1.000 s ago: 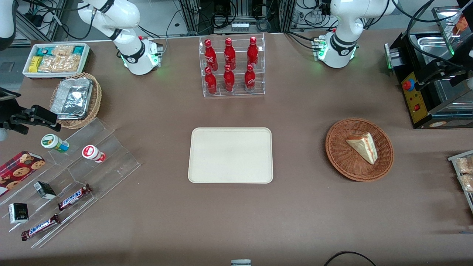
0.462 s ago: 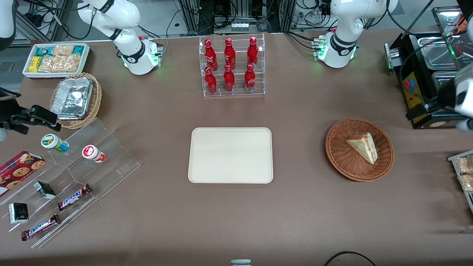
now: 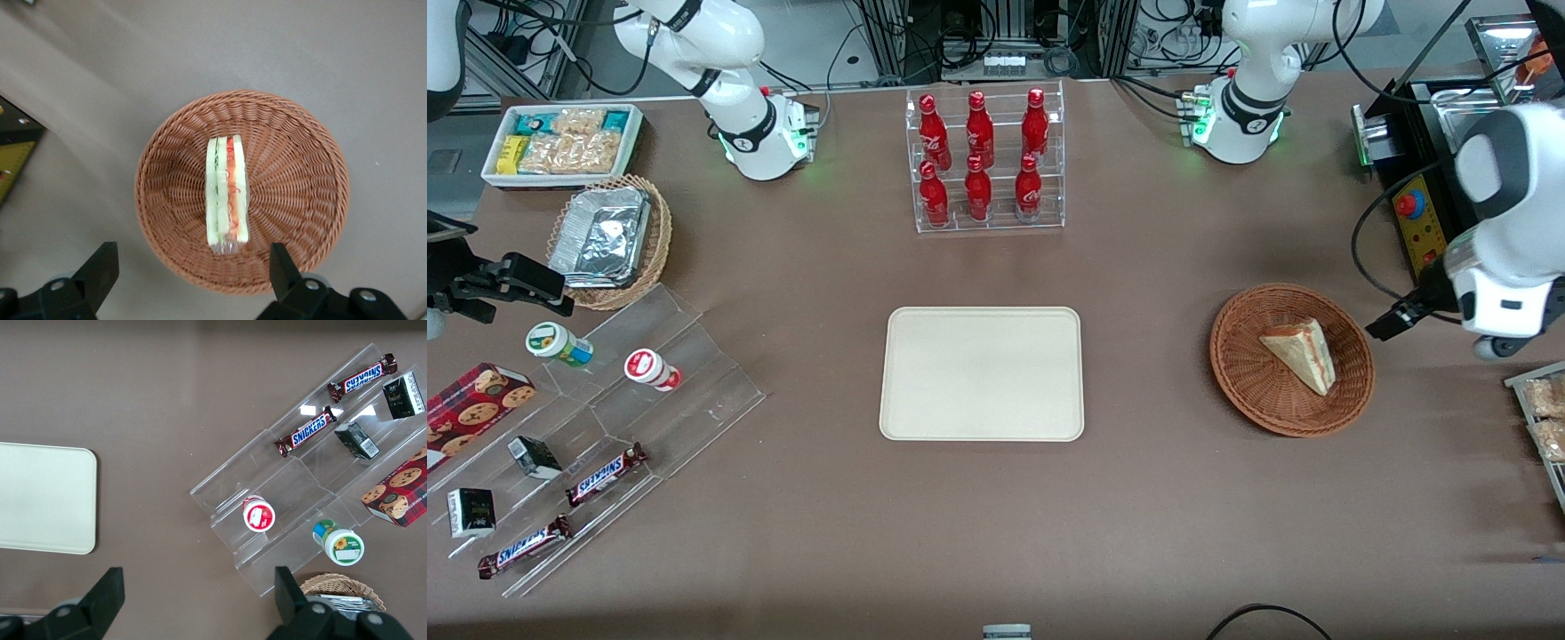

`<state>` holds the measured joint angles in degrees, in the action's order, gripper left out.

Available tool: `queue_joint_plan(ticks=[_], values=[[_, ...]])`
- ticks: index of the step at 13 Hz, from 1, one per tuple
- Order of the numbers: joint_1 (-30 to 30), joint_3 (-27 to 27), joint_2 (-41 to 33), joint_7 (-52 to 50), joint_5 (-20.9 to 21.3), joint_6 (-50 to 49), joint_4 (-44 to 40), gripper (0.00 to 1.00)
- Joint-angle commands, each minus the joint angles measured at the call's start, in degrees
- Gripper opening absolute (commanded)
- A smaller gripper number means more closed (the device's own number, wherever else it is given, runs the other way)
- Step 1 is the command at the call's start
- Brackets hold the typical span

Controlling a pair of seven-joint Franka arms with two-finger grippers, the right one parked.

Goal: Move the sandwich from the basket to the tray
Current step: 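Lower the open left gripper around the wrapped sandwich and close it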

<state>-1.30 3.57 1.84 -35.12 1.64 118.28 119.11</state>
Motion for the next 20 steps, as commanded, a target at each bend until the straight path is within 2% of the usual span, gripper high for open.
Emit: queue_joint_plan(ticks=[1, 4, 9, 15, 16, 17, 18, 19, 20], values=[[0.15, -0.58, 0.08, -7.39, -0.23, 8.52, 6.46, 1.00], [1.90, -0.85, 3.33, -13.38, -0.06, 14.42, 7.98, 1.00], [4.63, -0.76, 5.18, -13.39, 0.65, 24.45, 14.48, 1.00], [3.93, -0.58, 8.70, -13.39, 1.79, 33.85, 18.70, 1.00], [3.76, -0.58, 8.62, -13.39, 1.79, 33.86, 18.70, 0.93], [3.67, -0.58, 8.62, -13.48, 1.79, 33.86, 18.70, 0.68], [3.67, -0.58, 8.62, -13.39, 1.79, 33.86, 18.70, 0.38], [3.76, -0.58, 8.44, -13.22, 1.79, 33.60, 18.70, 0.19], [3.93, -0.58, 8.01, -12.95, 1.79, 33.16, 18.61, 0.09]])
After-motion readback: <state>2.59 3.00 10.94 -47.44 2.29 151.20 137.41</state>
